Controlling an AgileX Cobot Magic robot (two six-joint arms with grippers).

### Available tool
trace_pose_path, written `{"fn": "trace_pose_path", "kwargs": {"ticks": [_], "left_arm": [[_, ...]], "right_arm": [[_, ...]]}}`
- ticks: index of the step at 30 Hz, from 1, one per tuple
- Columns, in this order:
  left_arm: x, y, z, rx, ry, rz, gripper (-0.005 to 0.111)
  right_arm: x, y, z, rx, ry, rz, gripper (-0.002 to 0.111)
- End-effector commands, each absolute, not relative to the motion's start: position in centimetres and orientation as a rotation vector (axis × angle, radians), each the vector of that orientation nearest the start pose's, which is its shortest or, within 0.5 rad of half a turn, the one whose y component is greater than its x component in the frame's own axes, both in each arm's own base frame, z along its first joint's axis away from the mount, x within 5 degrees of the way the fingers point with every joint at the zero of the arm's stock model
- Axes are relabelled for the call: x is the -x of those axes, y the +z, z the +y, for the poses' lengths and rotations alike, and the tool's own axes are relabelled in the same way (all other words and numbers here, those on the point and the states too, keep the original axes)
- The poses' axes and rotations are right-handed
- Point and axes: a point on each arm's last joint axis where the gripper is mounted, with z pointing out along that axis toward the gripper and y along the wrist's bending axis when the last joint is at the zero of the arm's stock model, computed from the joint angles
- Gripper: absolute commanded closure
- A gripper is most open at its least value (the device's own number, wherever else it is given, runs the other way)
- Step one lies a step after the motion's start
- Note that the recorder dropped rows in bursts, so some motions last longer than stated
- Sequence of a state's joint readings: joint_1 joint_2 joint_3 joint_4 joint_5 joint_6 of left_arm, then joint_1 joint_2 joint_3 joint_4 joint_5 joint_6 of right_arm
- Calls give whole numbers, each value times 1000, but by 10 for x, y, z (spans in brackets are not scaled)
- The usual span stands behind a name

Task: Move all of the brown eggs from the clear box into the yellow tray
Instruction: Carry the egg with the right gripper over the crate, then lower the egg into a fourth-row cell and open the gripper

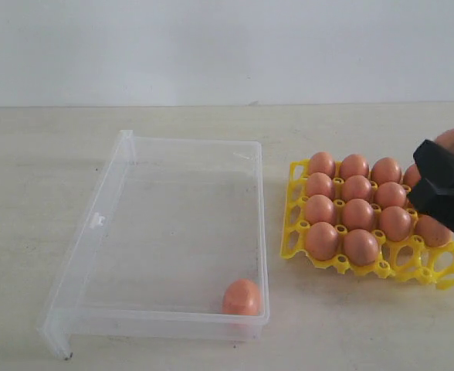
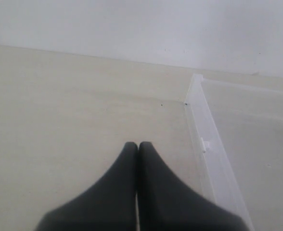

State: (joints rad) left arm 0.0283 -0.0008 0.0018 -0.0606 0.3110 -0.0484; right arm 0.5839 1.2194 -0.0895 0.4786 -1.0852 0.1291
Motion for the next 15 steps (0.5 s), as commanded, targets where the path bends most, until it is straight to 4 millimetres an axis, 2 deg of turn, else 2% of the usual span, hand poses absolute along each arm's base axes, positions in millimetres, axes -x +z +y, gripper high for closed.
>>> {"fn": "trace_pose_path", "kwargs": {"ticks": [1,3,5,7,9,13,15], "left_arm": [[-54,186,0,106,-77,1784,111],[-54,186,0,106,-77,1784,111],[-54,186,0,106,-77,1784,111],[-54,186,0,106,-77,1784,111],[-54,186,0,106,-77,1784,111],[-54,186,0,106,-77,1784,111],[-54,186,0,106,-77,1784,111]], "right_arm": [[-178,218,74,216,74,1739,109],[-190,235,80,314,-20,1767,109],[-201,252,80,328,-60,1786,109],[-214,266,78,370,-14,1828,109],[-221,270,74,457,98,1942,109],[-234,266,39,623,275,2182,109],[-238,263,19,598,423,2237,109]]}}
